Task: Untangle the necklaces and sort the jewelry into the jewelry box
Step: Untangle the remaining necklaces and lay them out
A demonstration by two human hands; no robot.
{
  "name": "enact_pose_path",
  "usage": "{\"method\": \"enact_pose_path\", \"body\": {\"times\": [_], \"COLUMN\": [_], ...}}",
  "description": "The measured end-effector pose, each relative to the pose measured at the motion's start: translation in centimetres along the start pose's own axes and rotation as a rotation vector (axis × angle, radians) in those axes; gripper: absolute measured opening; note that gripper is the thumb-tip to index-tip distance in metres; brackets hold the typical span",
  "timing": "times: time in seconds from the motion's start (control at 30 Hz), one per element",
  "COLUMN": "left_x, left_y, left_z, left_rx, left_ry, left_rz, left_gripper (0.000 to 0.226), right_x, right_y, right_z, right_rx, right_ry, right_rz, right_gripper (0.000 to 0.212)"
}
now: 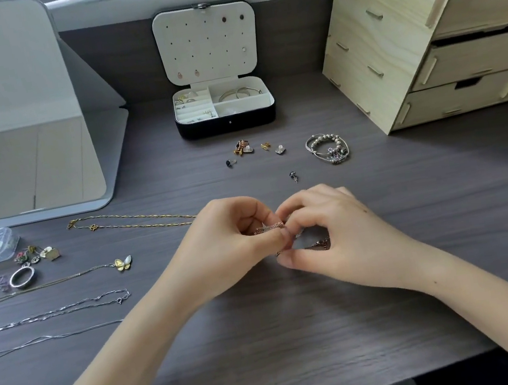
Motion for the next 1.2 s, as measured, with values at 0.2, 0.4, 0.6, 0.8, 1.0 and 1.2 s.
{"method": "enact_pose_path", "body": {"times": [0.2, 0.4, 0.6, 0.8, 1.0, 1.2], "left_x": [-0.8, -0.5, -0.7, -0.8, -1.1, -1.0], "left_y": [-0.1, -0.4, -0.4, 0.0, 0.6, 1.3], "left_z": [0.2, 0.2, 0.2, -0.1, -0.3, -0.2], "left_rx": [0.061, 0.06, 0.082, 0.101, 0.089, 0.025], "left_ry": [0.145, 0.341, 0.328, 0.297, 0.343, 0.304], "left_rz": [-0.087, -0.157, -0.249, -0.249, -0.123, -0.1], "left_gripper": [0.014, 0.016, 0.014, 0.015, 0.014, 0.019], "right_x": [-1.6, -3.7, -5.1, -5.8, -5.1, -4.5], "right_y": [-2.1, -4.6, -6.3, -5.6, -2.9, -0.6], "right_z": [0.2, 0.5, 1.1, 2.6, 4.6, 5.8], "right_rx": [0.051, 0.092, 0.15, 0.205, 0.247, 0.31], "right_ry": [0.326, 0.488, 0.484, 0.369, 0.165, -0.051], "right_rz": [-0.069, -0.127, -0.111, 0.038, 0.121, 0.183], "right_gripper": [0.014, 0.012, 0.02, 0.016, 0.013, 0.013]}}
Point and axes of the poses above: each hand's wrist, its own y-axis towards the middle knuckle, its own x-axis out of the palm, z = x × y, the point moved 1 cm from there along y, towards the middle knuckle, and after that the axes turned 8 degrees about -z, right-handed, at the moved point
